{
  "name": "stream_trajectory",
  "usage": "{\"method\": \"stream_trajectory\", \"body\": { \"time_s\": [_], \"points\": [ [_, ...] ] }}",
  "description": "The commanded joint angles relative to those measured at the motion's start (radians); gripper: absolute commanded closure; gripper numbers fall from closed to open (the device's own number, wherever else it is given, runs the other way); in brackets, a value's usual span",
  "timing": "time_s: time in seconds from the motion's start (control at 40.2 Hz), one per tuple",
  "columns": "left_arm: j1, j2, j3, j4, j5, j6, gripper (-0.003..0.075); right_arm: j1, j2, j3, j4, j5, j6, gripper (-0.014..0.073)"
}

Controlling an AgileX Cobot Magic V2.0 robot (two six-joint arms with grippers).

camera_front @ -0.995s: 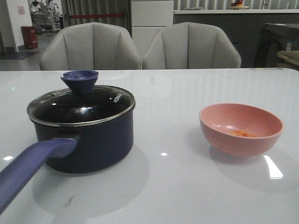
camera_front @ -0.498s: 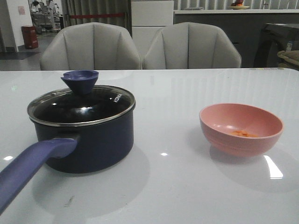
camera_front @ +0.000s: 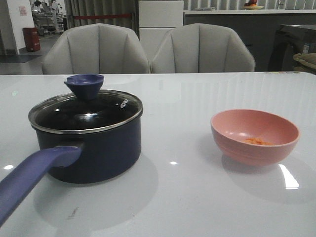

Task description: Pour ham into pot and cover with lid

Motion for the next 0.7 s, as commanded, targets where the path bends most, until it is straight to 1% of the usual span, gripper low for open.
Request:
{"method": "stream_trajectory", "body": {
  "time_s": [0.0,0.124,0.324,0.547,0.672],
  "points": [
    [-0.068,0.042,-0.082,0.060,-0.024,-0.080,0.0073,-0.005,-0.019,0.010,-0.002,-0.075,-0.011,0.0433],
    [-0.157,0.133,-0.156,0.137,0.005,-0.156,0.0073,-0.005,-0.019,0.010,-0.002,-0.075,-0.011,0.0433],
    [-0.236,0.283,-0.281,0.140,0.063,-0.225,0.0073,-0.005,-0.019,0.010,-0.002,-0.075,-0.011,0.0433],
    [-0.252,0.438,-0.424,0.138,0.187,-0.295,0.0073,-0.005,-0.019,0.010,-0.002,-0.075,-0.011,0.0433],
    [-0.252,0.498,-0.482,0.111,0.222,-0.331,0.0073,-0.005,-0.019,0.010,-0.002,-0.075,-0.011,0.0433]
  ]
}}
